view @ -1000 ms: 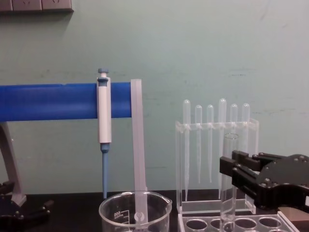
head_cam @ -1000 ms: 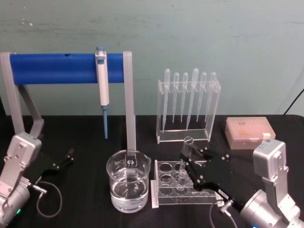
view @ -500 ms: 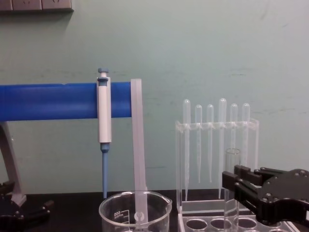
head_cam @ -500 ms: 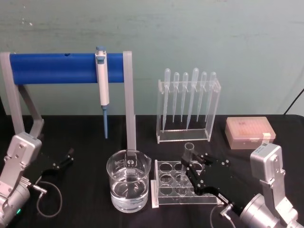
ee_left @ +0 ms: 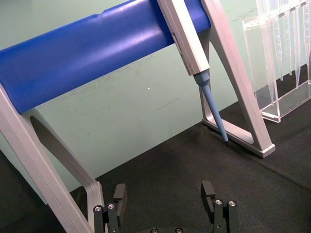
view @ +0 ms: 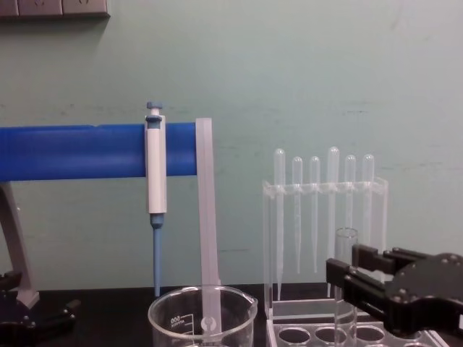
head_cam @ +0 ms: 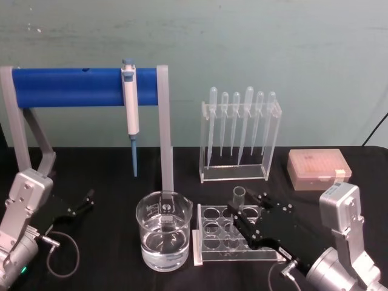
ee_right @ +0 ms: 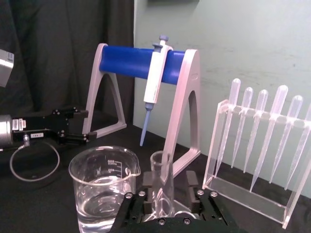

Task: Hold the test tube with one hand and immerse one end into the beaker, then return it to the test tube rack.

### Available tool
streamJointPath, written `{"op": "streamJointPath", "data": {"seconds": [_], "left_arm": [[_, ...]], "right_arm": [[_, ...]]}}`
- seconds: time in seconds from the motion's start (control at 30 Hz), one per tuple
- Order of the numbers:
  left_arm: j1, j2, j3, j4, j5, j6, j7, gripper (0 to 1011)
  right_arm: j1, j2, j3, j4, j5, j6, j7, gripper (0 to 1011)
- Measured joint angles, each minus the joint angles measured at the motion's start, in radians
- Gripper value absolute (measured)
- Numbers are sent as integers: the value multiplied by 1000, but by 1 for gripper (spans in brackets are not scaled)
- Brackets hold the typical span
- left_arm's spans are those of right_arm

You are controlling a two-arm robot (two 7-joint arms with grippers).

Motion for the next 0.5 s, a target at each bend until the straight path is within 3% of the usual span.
{"op": "streamJointPath", "data": {"seconds": [0.23,0.5], "left_arm": [[0,0,0,0,0,0,0,1000],[0,0,0,0,0,0,0,1000]], "right_arm": [[-15,3,19,-52,-4,-7,-16,613],[-65,16,87,-172,25,-49,-32,863]]}}
